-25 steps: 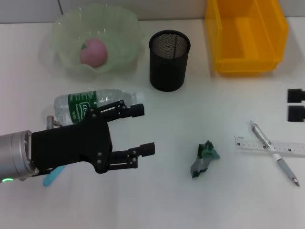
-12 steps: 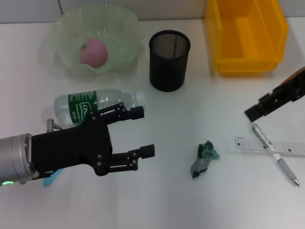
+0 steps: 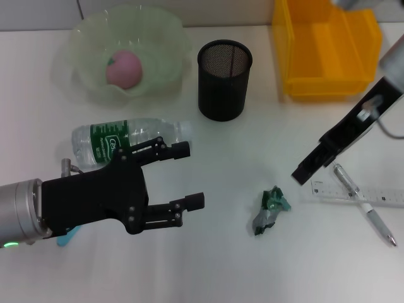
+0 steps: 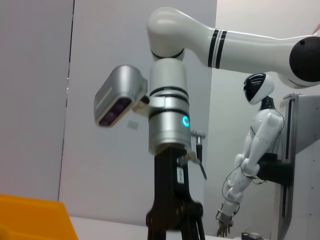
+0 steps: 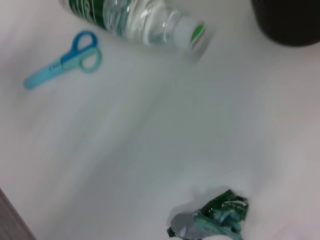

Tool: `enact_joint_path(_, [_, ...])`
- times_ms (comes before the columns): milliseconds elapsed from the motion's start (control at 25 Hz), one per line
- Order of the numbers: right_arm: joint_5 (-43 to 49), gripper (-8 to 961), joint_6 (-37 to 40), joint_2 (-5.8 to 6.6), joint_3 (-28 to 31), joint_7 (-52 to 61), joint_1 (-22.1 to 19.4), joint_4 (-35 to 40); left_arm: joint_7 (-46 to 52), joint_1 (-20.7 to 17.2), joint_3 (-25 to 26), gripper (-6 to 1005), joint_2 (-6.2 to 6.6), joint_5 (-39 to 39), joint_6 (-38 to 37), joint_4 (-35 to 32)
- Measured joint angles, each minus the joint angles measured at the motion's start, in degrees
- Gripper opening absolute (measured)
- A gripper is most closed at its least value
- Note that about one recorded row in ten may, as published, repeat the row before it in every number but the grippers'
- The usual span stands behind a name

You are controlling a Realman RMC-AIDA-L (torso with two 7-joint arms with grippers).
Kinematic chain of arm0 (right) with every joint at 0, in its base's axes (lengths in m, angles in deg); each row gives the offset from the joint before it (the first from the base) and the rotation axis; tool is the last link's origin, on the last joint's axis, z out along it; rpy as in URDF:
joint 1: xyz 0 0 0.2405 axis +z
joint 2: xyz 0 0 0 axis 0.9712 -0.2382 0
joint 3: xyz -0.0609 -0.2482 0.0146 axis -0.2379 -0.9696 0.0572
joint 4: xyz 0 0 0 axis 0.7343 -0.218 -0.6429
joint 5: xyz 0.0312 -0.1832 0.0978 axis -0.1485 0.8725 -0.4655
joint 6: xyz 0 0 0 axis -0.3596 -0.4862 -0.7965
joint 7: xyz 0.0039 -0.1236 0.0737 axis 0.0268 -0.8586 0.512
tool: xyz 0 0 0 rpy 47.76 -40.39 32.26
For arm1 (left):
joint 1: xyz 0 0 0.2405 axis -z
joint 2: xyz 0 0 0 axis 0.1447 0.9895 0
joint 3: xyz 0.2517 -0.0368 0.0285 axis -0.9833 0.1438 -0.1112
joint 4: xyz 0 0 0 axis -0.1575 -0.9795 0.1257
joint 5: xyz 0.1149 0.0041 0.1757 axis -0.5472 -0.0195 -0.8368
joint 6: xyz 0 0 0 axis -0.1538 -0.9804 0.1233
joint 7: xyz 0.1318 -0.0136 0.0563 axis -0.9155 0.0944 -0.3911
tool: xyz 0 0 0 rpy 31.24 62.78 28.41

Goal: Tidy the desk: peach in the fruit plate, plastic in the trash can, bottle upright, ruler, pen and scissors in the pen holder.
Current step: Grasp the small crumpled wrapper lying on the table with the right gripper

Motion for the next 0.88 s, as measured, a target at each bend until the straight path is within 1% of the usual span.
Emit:
enact_joint_path(120, [0.05, 814, -2.28, -1.11, -1.94, 0.31, 0.04, -0.32, -0.10, 0.10, 0.00, 781, -0.02, -0.05, 0.19, 0.04])
enact_joint_path(240, [0.07, 812, -3.11, -2.26, -2.59, 0.38, 0.31, -0.60, -0.11, 0.24, 0.00, 780, -0.07, -0.04, 0.40, 0.09])
enact_joint_path(440, [0.08, 810, -5.17, -3.66, -3.55, 0.39, 0.49, -1.29, -0.36, 0.73, 0.00, 779, -0.09, -0.04, 0.56, 0.76])
enact_joint_path(640, [-0.16, 808, -7.15, -4.22, -6.32, 0.48, 0.73, -3.67, -1.71, 0.96, 0.00, 778, -0.09, -0.07, 0.56, 1.58])
enact_joint_path(880, [-0.27, 806, -8.98, -4.30, -7.95, 0.48, 1.30, -5.73, -1.74, 1.04, 0.00, 776, -0.09, -0.06, 0.63, 2.34])
